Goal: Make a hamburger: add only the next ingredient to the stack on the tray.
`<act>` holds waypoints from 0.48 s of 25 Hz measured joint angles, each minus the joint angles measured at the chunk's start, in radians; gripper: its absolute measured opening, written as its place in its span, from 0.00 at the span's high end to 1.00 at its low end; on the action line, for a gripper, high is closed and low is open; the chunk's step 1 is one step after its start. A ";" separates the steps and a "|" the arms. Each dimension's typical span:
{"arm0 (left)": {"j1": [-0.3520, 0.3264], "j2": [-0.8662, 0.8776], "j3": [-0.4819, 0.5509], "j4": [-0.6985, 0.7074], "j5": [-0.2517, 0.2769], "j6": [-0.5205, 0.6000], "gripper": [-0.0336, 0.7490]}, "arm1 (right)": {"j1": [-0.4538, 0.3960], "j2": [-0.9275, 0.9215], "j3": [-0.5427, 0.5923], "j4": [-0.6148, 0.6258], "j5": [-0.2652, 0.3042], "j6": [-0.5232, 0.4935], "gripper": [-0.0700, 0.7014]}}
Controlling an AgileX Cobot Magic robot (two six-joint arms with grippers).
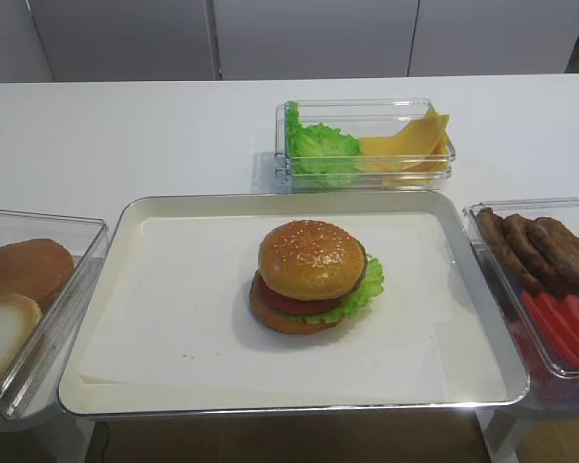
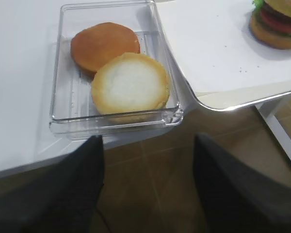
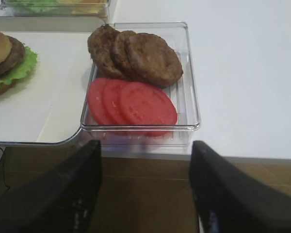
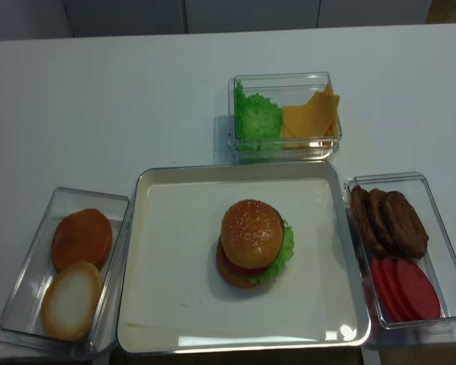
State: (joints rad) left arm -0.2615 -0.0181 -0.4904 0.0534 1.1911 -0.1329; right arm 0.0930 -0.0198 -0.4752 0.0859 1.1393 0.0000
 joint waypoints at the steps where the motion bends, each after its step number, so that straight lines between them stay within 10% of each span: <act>1: 0.017 0.000 0.000 0.000 0.000 0.000 0.41 | 0.000 0.000 0.000 0.000 0.000 0.000 0.33; 12: 0.195 0.000 0.000 0.000 0.000 0.000 0.41 | 0.000 0.000 0.000 0.000 0.000 0.000 0.33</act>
State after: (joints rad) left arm -0.0666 -0.0181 -0.4904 0.0534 1.1911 -0.1329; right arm 0.0930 -0.0198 -0.4752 0.0859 1.1393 0.0000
